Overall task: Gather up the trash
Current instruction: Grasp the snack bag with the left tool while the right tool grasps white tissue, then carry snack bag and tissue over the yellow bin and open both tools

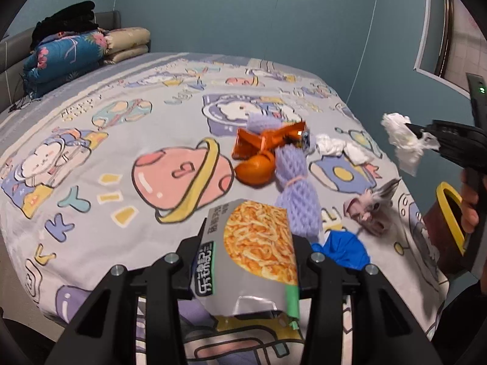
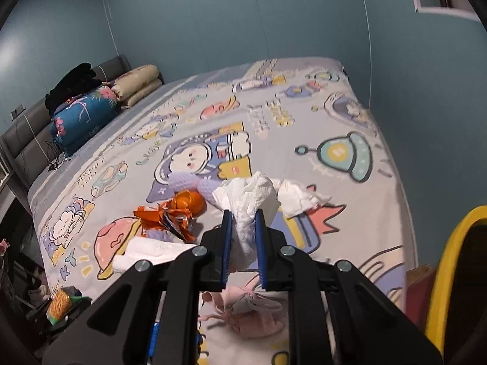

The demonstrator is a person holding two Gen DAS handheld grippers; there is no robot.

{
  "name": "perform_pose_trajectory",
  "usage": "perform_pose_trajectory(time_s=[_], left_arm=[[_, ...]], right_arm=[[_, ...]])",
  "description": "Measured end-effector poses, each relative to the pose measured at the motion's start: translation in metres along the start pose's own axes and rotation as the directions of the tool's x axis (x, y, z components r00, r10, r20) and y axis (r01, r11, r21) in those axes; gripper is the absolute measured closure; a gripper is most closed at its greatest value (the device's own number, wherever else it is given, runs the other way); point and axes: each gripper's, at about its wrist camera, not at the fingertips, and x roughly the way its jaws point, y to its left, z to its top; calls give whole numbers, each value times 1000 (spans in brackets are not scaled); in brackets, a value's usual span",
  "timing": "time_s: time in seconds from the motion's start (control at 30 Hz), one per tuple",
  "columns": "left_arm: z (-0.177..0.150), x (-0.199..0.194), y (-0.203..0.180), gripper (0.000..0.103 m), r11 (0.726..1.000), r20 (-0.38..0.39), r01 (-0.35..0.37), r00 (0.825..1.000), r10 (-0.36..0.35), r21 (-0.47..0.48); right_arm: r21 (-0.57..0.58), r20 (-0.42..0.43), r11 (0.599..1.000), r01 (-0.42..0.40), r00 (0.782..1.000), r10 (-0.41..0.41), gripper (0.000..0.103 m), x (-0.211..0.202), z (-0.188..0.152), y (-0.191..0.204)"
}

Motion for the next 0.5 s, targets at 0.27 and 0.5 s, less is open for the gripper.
perform_pose_trajectory(time_s=[0.27, 0.5], left_arm=[[20, -15, -19, 64, 1000, 22, 11, 1000, -12, 20], [42, -30, -57, 64, 996, 57, 59, 996, -62, 60]], right_arm=[[-31, 55, 999, 30, 998, -28, 89, -51, 8, -4], [-36, 108, 998, 59, 993, -55, 89, -92, 14, -15]])
